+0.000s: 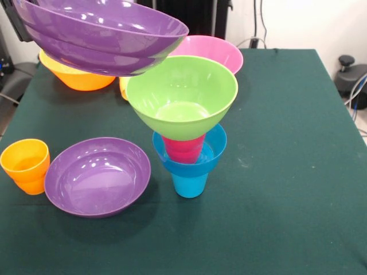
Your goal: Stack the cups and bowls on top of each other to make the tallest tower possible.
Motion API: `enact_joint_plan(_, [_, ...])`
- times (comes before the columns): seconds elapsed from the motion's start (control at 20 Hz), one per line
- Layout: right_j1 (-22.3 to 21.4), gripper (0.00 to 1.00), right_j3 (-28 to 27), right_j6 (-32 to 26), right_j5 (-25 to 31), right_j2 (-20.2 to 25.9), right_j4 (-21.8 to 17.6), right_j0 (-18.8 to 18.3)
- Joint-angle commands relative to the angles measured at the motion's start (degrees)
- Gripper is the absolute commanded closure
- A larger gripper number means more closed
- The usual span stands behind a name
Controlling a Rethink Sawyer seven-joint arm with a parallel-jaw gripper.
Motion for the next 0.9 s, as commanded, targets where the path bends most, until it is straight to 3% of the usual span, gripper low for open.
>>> enact_joint_plan(0.05, [0.03, 1.0, 2.06, 5.7, -0.36, -5.57, 2.07, 3.92])
enact_joint_plan(0.9, [1.55, 1.0, 4.43, 8.17, -5.37, -7.58, 7.44, 6.2])
